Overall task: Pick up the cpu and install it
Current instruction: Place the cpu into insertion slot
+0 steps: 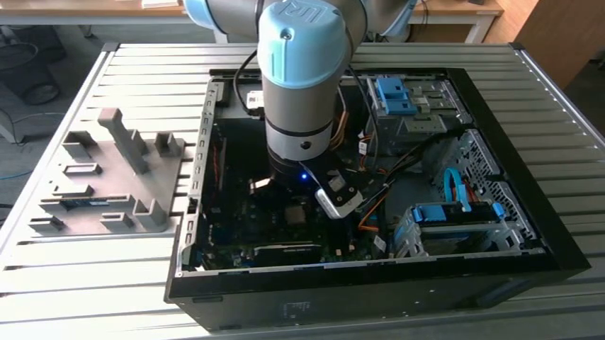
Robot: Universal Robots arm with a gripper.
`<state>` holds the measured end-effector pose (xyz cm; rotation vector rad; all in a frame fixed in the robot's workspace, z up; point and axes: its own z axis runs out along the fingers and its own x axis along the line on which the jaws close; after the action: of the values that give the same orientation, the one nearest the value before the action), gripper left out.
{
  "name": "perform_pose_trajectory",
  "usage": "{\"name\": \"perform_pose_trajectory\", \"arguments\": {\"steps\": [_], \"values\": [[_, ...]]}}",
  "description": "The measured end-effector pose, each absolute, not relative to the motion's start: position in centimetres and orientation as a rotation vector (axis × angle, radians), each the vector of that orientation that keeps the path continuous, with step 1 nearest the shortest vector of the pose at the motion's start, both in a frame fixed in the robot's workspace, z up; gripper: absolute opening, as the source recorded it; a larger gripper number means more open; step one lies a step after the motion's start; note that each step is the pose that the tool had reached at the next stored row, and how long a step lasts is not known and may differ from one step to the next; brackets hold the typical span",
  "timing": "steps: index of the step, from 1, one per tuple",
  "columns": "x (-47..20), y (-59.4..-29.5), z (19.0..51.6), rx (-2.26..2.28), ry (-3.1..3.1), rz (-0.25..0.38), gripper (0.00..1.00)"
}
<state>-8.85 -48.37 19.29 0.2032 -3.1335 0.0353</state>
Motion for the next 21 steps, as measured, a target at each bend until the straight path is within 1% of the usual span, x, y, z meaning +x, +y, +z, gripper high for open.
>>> {"name": "perform_pose_trajectory", "arguments": {"steps": [3,21], "values": [[-9.12,-48.37,19.29,0.201,-3.135,0.019,0.54],[-8.90,-48.38,19.03,0.201,-3.135,0.019,0.54]]}}
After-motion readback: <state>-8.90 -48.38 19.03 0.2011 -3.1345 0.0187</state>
